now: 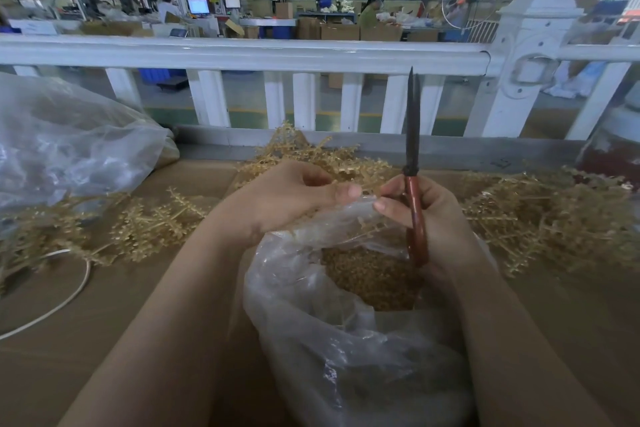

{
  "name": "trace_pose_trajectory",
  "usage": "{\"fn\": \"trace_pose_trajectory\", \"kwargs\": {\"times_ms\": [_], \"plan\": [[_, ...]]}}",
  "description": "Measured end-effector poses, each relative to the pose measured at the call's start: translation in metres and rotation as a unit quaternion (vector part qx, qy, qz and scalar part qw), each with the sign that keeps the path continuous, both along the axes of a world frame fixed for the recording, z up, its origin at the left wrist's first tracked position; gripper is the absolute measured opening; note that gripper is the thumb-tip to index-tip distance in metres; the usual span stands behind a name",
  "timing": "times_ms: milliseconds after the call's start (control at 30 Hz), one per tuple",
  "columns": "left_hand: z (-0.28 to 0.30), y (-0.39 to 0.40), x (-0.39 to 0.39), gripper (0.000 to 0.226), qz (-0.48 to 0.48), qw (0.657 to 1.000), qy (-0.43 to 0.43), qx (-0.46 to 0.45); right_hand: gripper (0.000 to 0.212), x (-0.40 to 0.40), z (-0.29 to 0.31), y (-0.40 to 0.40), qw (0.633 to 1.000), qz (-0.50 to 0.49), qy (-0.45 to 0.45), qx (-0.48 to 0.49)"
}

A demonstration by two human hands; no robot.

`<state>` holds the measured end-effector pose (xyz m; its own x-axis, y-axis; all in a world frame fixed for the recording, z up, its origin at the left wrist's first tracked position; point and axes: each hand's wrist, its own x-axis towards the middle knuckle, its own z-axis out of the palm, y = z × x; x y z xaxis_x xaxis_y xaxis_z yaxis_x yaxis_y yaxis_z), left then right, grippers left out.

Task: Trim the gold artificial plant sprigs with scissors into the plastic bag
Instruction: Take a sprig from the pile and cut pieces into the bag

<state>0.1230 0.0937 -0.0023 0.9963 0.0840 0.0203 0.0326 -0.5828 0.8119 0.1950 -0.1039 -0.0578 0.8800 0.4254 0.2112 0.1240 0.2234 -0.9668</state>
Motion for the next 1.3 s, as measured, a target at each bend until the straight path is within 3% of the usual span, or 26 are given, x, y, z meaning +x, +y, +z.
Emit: {"fn": "trace_pose_trajectory", "kwargs": {"times_ms": [100, 233, 333, 400, 467, 533, 600, 733, 833, 933, 1000, 1100, 1167, 1300], "plan": [[-0.002, -0.012, 0.002, 0.075, 0.029, 0.999, 0.019, -0.039, 0.014, -0.001, 0.001, 0.000, 1.000, 0.020, -0.015, 0.001], [-0.013, -0.035, 0.010, 0.011, 0.065, 0.978, -0.082, -0.183, 0.014, -0.001, 0.000, 0.002, 1.000, 0.027, -0.015, -0.005], [-0.016, -0.037, 0.013, 0.009, 0.087, 0.956, -0.204, -0.195, 0.016, 0.001, 0.000, 0.002, 0.999, 0.004, 0.006, 0.033], [-0.017, -0.034, 0.012, 0.006, 0.135, 0.929, -0.336, -0.068, 0.017, 0.002, 0.000, 0.000, 0.997, -0.016, 0.026, 0.065], [-0.020, -0.027, 0.010, 0.003, 0.162, 0.848, -0.478, 0.161, 0.027, 0.004, -0.001, -0.003, 0.996, -0.018, 0.035, 0.081], [-0.027, -0.023, 0.010, 0.011, 0.127, 0.762, -0.564, 0.293, 0.037, 0.005, -0.003, -0.004, 0.996, 0.015, 0.030, 0.083], [-0.034, -0.021, 0.012, 0.020, 0.098, 0.722, -0.591, 0.347, 0.039, 0.006, -0.004, -0.003, 0.995, 0.061, 0.019, 0.075], [-0.047, -0.020, 0.013, 0.023, 0.094, 0.697, -0.590, 0.397, 0.042, 0.007, -0.006, -0.002, 0.997, 0.070, 0.012, 0.040], [-0.049, -0.017, 0.012, 0.018, 0.057, 0.716, -0.575, 0.392, 0.032, 0.010, -0.006, -0.003, 0.999, 0.038, 0.012, 0.008], [-0.046, -0.019, 0.007, 0.037, 0.002, 0.803, -0.494, 0.335, 0.023, 0.011, -0.007, -0.004, 0.999, 0.039, 0.010, 0.013], [-0.040, -0.023, 0.002, 0.046, -0.007, 0.867, -0.432, 0.249, 0.023, 0.010, -0.006, -0.004, 0.999, 0.046, 0.007, 0.022], [-0.030, -0.027, -0.004, 0.050, -0.035, 0.935, -0.346, 0.074, 0.020, 0.011, -0.004, -0.003, 0.997, 0.053, 0.022, 0.042], [-0.024, -0.028, -0.008, 0.054, -0.057, 0.962, -0.264, -0.024, 0.020, 0.012, -0.004, -0.003, 0.997, 0.061, 0.024, 0.044], [-0.025, -0.030, -0.008, 0.083, -0.047, 0.992, -0.120, -0.011, 0.021, 0.010, -0.006, -0.005, 0.997, 0.072, -0.001, 0.039]]}}
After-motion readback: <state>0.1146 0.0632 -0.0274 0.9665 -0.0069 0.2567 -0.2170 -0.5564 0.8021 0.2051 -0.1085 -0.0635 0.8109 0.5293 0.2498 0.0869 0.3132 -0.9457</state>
